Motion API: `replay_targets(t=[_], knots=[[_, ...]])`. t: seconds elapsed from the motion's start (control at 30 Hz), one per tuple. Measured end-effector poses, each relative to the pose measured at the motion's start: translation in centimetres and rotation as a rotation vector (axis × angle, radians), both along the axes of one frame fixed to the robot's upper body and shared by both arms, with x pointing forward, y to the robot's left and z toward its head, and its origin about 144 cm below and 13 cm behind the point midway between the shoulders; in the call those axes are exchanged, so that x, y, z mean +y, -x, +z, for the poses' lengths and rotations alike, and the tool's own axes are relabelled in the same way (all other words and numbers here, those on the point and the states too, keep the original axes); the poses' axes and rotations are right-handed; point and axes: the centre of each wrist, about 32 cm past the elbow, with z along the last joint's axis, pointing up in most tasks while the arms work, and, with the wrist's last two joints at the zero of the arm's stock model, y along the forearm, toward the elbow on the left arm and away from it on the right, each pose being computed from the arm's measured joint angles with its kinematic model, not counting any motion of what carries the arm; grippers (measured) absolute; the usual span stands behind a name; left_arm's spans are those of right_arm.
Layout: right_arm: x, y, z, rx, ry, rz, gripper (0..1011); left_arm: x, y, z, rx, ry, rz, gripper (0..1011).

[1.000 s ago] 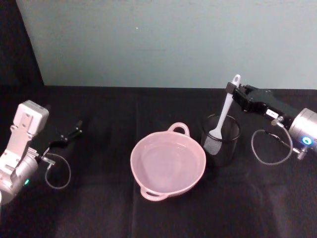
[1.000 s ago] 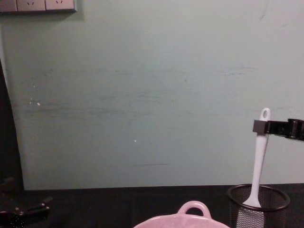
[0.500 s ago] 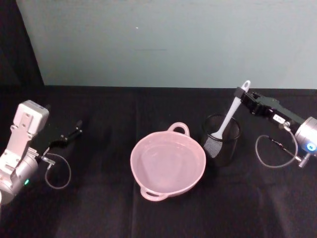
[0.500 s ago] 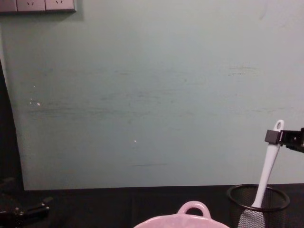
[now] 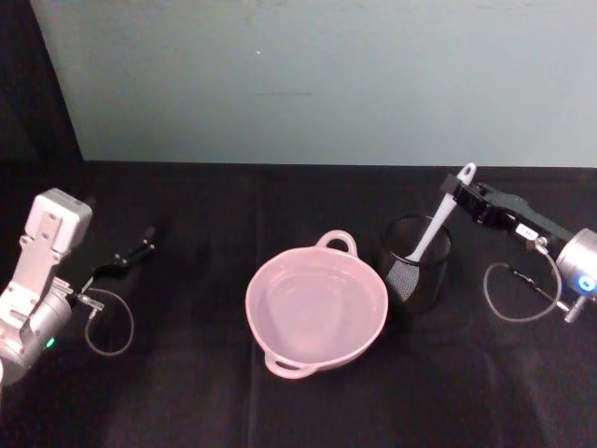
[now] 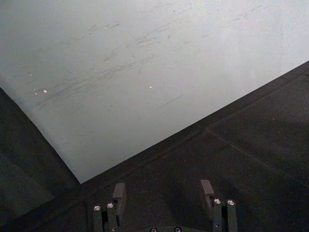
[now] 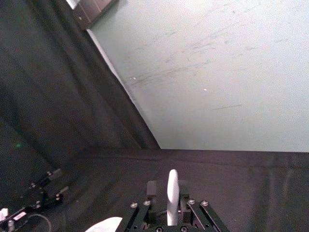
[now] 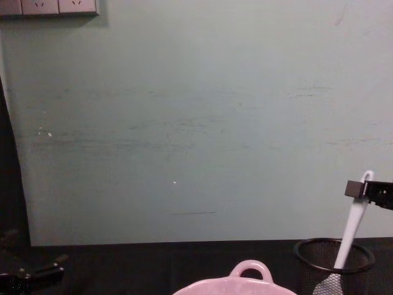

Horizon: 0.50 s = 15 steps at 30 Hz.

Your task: Use the one hand to pick up the spoon and stir the clear water in the bowl.

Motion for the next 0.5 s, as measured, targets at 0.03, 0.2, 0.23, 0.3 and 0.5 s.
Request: replay_targets(t=[0.03, 0.2, 0.23, 0.3, 0.5], knots=[[-0.09, 0.05, -0.03, 0.003, 0.005, -0.007, 264, 0.00, 0.00, 0.00, 0.000, 0.000, 0.000, 1005], [-0.39, 0.22, -0.08, 0.010, 0.018, -0.022, 410, 0.00, 0.00, 0.00, 0.000, 0.000, 0.000, 1005], [-0.48, 0.27, -0.08, 0.012, 0.021, -0.026, 456, 0.00, 0.00, 0.00, 0.000, 0.000, 0.000, 1005], [-0.56, 0.31, -0.09, 0.014, 0.024, -0.029, 517, 0.00, 0.00, 0.00, 0.000, 0.000, 0.000, 1005], [-0.77, 0.46, -0.47, 0.040, 0.008, -0.033, 697, 0.00, 0.00, 0.00, 0.000, 0.000, 0.000, 1005]])
